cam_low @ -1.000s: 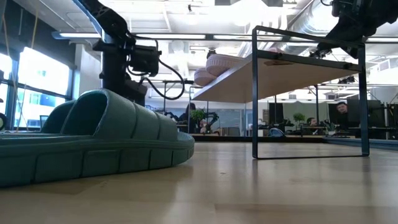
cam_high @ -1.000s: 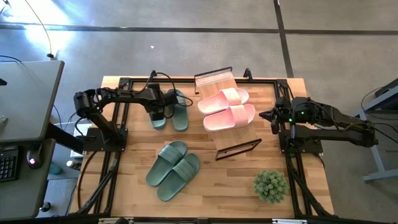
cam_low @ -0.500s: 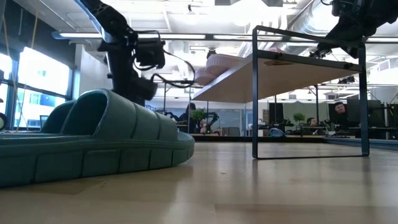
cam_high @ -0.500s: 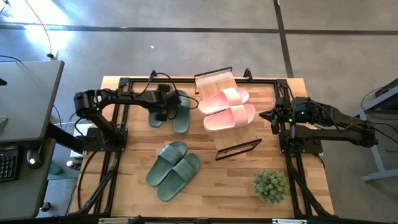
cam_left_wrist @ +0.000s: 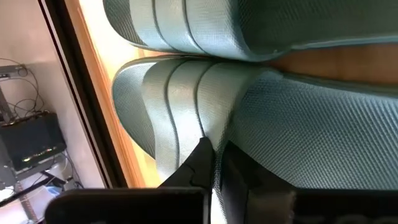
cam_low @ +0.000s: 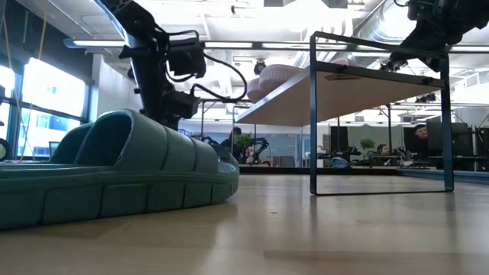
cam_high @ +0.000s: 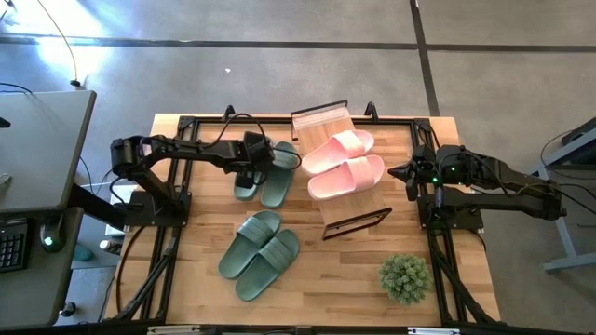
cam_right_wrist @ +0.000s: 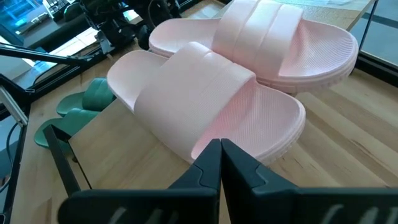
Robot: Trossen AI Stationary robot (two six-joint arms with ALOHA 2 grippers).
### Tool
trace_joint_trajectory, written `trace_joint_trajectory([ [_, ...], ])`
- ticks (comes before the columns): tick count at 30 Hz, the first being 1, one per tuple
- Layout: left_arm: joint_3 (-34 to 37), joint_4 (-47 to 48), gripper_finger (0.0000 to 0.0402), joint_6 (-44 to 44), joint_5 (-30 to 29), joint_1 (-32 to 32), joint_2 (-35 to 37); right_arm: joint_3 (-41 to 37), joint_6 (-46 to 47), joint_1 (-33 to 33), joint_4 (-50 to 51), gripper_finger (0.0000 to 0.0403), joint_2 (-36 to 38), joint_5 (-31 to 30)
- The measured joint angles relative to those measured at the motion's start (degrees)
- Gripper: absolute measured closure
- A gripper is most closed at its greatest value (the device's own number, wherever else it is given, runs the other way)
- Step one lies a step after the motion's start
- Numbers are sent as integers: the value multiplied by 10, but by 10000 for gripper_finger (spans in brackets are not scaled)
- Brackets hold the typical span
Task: Pick and place slides into the shelf
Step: Put the green slide under the shelf
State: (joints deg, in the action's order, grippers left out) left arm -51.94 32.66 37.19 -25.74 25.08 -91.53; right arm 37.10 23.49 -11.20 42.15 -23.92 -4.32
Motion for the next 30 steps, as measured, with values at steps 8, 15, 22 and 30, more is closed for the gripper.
trace_joint_trajectory([
  [8, 1, 27, 401, 2, 23, 0, 45, 0, 0, 0, 0, 402, 0, 0],
  [15, 1, 61, 401, 18, 34, 0, 81, 0, -4, 0, 0, 402, 0, 0],
  [22, 1, 63, 401, 44, 24, 8, 125, 0, -5, 0, 0, 402, 0, 0],
  [30, 1, 43, 401, 41, -7, 13, 96, 0, -5, 0, -1, 402, 0, -4],
])
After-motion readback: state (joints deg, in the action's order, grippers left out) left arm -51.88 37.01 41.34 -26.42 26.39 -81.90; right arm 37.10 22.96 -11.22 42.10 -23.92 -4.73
